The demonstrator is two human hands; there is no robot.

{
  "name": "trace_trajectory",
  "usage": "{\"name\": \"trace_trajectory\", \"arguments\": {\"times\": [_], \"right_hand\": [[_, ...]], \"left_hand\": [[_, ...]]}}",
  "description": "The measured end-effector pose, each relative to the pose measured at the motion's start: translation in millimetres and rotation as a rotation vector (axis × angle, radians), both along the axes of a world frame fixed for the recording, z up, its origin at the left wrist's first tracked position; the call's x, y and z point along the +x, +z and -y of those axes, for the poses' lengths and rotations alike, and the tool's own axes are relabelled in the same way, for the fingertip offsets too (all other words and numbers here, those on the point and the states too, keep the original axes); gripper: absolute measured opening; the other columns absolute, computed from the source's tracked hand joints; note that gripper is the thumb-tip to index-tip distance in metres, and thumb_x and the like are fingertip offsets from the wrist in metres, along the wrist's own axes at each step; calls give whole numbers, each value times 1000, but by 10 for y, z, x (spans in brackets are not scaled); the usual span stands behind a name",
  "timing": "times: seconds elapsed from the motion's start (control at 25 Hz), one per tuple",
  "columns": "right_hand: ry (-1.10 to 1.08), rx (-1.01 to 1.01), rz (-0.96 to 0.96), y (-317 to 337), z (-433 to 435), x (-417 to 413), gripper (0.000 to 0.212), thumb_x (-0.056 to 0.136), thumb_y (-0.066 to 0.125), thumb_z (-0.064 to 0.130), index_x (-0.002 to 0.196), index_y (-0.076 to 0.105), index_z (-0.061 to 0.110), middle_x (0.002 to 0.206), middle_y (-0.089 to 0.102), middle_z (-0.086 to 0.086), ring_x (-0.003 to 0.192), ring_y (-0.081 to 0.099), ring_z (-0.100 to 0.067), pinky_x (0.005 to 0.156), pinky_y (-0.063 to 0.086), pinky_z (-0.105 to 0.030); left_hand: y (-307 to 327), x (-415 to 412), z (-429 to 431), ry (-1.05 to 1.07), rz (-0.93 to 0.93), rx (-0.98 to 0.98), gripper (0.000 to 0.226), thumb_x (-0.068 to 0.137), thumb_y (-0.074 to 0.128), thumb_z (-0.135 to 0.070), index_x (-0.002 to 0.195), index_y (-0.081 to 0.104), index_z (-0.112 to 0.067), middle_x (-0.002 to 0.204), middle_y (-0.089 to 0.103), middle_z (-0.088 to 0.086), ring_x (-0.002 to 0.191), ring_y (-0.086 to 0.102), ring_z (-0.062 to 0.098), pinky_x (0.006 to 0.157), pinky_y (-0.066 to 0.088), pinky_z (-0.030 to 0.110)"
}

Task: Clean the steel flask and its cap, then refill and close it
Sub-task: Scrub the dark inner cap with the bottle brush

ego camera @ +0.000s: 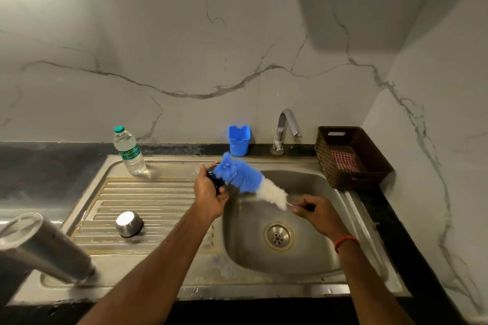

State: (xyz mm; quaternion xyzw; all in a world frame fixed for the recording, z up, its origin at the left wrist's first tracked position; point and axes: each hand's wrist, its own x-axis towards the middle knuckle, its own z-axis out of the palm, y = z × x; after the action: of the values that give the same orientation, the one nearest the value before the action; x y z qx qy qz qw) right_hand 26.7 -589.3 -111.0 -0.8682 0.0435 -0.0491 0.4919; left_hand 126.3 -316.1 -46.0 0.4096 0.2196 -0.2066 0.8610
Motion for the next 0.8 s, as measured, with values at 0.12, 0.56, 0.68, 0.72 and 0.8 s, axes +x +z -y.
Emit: {"name": "trace_trajectory", "arguments": {"times": [0.12, 0.56, 0.68, 0.72, 0.8], "right_hand": [[39, -35, 25, 149, -183, 131, 14, 86, 75, 7, 77, 70, 16, 71, 65, -4, 68, 58, -8, 71, 50, -27], [16, 3, 107, 178, -239, 102, 17, 89, 71, 7, 75, 61, 5, 71, 61, -3, 69, 59, -11, 71, 49, -26], [19, 24, 135, 240, -303, 173, 10, 91, 68, 12, 82, 68, 15, 75, 66, -5, 71, 61, -19, 71, 50, -28], [-10, 23, 126, 206, -192, 92, 15, 92, 68, 11, 80, 67, 20, 71, 63, 1, 67, 58, -12, 67, 48, -25], [-52, 18, 102, 105, 0, -112, 24, 93, 67, 8, 78, 65, 27, 67, 61, 10, 65, 54, -1, 65, 45, -22]], "left_hand": [[-23, -62, 105, -27, 19, 67, 43, 104, 41, -50, 93, 64, -16, 65, 58, -1, 39, 38, 6, 31, 28, 18], [41, -82, 319, -60, 46, 79, 39, 105, 41, -43, 82, 56, -16, 55, 52, -3, 35, 41, 6, 31, 30, 17], [72, -48, 429, -82, 70, -30, 39, 105, 37, -42, 81, 54, -16, 60, 47, -2, 36, 33, 6, 30, 25, 17], [92, 1, 388, -72, 76, -55, 40, 105, 38, -43, 84, 58, -16, 62, 47, -2, 37, 34, 6, 30, 26, 18], [92, 53, 317, -86, 86, -47, 40, 105, 41, -46, 91, 62, -14, 66, 52, 0, 38, 34, 6, 30, 27, 19]]}}
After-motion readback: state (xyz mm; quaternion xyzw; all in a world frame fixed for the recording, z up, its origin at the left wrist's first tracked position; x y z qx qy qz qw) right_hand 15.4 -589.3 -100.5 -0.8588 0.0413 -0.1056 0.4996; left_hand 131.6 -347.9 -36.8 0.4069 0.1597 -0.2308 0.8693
